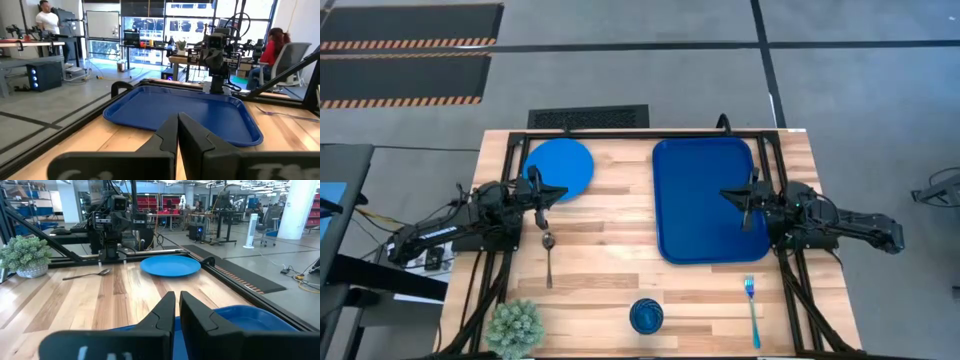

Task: Pick and place plate/cup/fork/spoon on tray

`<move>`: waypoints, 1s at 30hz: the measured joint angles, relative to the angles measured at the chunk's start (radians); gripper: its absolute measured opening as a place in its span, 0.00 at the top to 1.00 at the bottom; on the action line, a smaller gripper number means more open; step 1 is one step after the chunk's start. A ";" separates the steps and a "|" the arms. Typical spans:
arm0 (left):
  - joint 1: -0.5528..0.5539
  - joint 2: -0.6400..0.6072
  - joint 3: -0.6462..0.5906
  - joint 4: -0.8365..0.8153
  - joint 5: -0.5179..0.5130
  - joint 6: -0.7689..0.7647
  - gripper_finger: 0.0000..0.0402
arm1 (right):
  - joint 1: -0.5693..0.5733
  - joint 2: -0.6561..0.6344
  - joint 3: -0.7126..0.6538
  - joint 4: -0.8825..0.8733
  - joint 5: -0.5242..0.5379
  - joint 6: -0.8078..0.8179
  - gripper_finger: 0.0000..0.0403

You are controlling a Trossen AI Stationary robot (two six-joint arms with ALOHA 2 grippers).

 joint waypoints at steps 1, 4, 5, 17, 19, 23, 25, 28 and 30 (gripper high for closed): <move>0.000 0.000 0.000 0.000 0.000 0.000 1.00 | 0.000 0.000 0.000 0.000 0.000 0.000 0.87; 0.000 0.000 0.000 0.000 0.000 0.000 1.00 | 0.000 0.000 0.000 0.000 0.000 0.000 0.87; 0.000 0.000 0.000 0.000 0.000 0.000 1.00 | 0.000 0.000 0.000 0.000 0.000 0.000 0.87; 0.000 0.000 0.000 0.000 0.000 0.000 1.00 | 0.000 0.000 0.000 0.000 0.000 0.000 0.87; 0.000 0.000 0.000 0.000 0.000 0.000 1.00 | 0.000 0.000 0.000 0.000 0.000 0.000 0.87; 0.000 0.000 0.000 0.000 0.000 0.000 1.00 | 0.000 0.000 0.000 0.000 0.000 0.000 0.87; 0.000 0.000 0.000 0.000 0.000 0.000 1.00 | 0.000 0.000 0.000 0.000 0.000 0.000 0.87; 0.000 0.000 0.000 0.000 0.000 0.000 1.00 | 0.000 0.000 0.000 0.000 0.000 0.000 0.87; 0.000 0.000 0.000 0.000 0.000 0.000 1.00 | -0.001 0.000 0.000 0.002 0.012 0.000 0.87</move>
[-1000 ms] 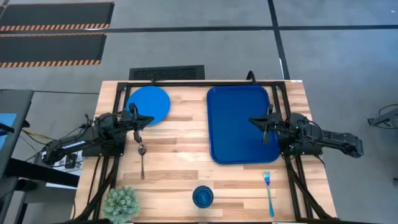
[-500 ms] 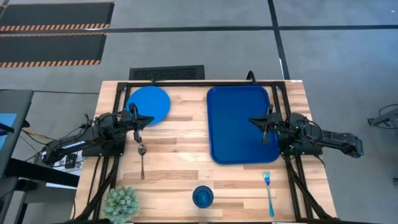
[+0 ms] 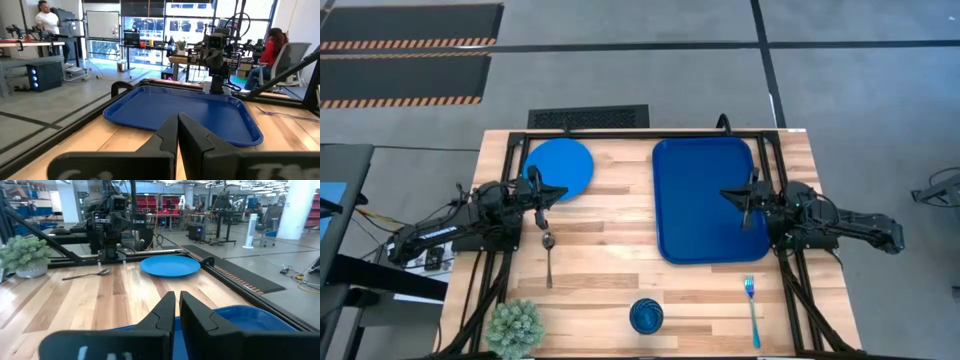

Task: Pick and place plate/cup/fork/spoon on tray

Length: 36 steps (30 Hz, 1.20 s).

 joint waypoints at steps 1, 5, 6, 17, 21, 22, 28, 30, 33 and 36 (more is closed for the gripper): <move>0.000 0.000 0.000 0.000 0.000 0.000 1.00 | -0.005 0.000 0.000 0.005 0.029 0.000 0.87; 0.000 0.000 0.000 0.000 0.000 0.000 1.00 | -0.029 -0.002 0.000 0.014 0.082 -0.016 0.87; 0.000 0.000 0.000 0.000 0.000 0.000 1.00 | -0.037 -0.002 0.000 0.017 0.096 -0.045 0.87; 0.000 0.000 0.000 0.000 0.000 0.000 1.00 | -0.078 -0.002 0.000 0.018 0.098 -0.147 0.87; 0.000 0.000 0.000 0.000 0.000 0.000 1.00 | -0.078 -0.002 0.000 0.042 0.098 -0.148 0.87; 0.000 0.000 0.000 0.000 0.000 0.000 1.00 | -0.081 -0.002 0.000 0.052 0.094 -0.148 0.87; 0.000 0.000 0.000 0.000 0.000 0.000 1.00 | -0.108 -0.002 0.000 0.057 0.095 -0.148 0.87; 0.000 0.000 0.000 0.000 0.000 0.000 1.00 | -0.108 -0.002 0.000 0.095 0.092 -0.142 0.87; 0.000 0.000 0.000 0.000 0.000 0.000 1.00 | -0.108 -0.002 0.000 0.115 0.092 -0.025 0.87; 0.000 0.000 0.000 0.000 0.000 0.000 1.00 | -0.108 -0.002 0.000 0.150 0.093 0.055 0.87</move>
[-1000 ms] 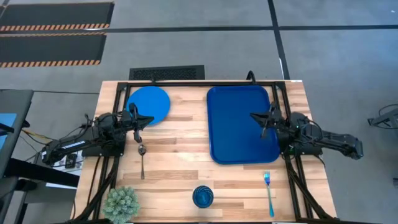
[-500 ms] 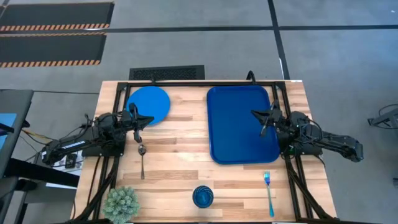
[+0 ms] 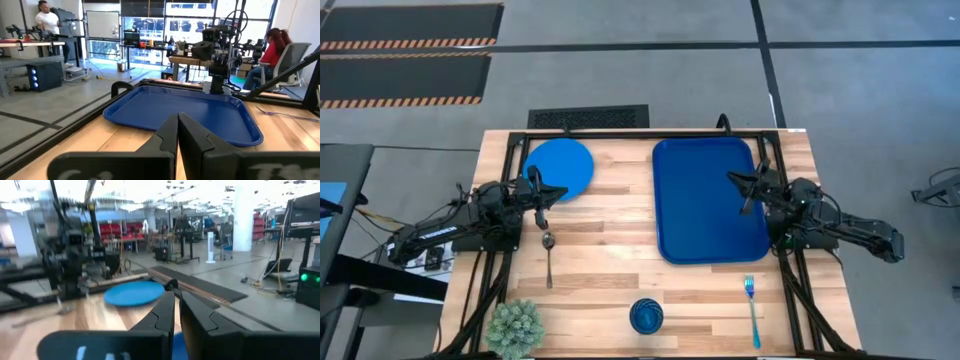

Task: Pick and place plate/cup/fork/spoon on tray
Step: Move the dark blue tray to the center of the table

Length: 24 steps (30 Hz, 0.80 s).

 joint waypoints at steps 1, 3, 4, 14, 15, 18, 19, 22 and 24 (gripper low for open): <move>0.000 0.000 0.000 0.000 0.000 0.000 1.00 | 0.000 0.001 0.000 0.036 0.004 -0.006 0.87; 0.000 0.000 0.000 0.000 0.000 0.000 1.00 | -0.003 0.001 0.000 0.115 0.007 -0.014 0.87; 0.000 0.000 0.000 0.000 0.000 0.000 1.00 | -0.003 0.001 0.000 0.141 0.007 -0.003 0.87; 0.000 0.000 0.000 0.000 -0.001 0.000 1.00 | 0.021 0.141 0.154 -0.020 0.043 0.083 0.98; 0.000 0.000 0.000 0.000 -0.001 0.000 1.00 | 0.027 0.186 0.172 -0.026 0.060 0.096 0.97; 0.000 0.000 0.000 0.000 -0.002 0.000 1.00 | 0.049 0.332 0.238 -0.064 0.103 0.151 0.97; 0.000 0.000 0.000 0.000 -0.004 0.000 1.00 | 0.058 0.386 0.263 -0.081 0.118 0.179 0.98; 0.000 0.000 0.000 0.000 -0.005 0.000 1.00 | 0.088 0.554 0.332 -0.112 0.150 0.240 0.99; 0.000 0.000 0.000 0.000 -0.005 0.000 1.00 | 0.113 0.669 0.379 -0.111 0.174 0.261 0.98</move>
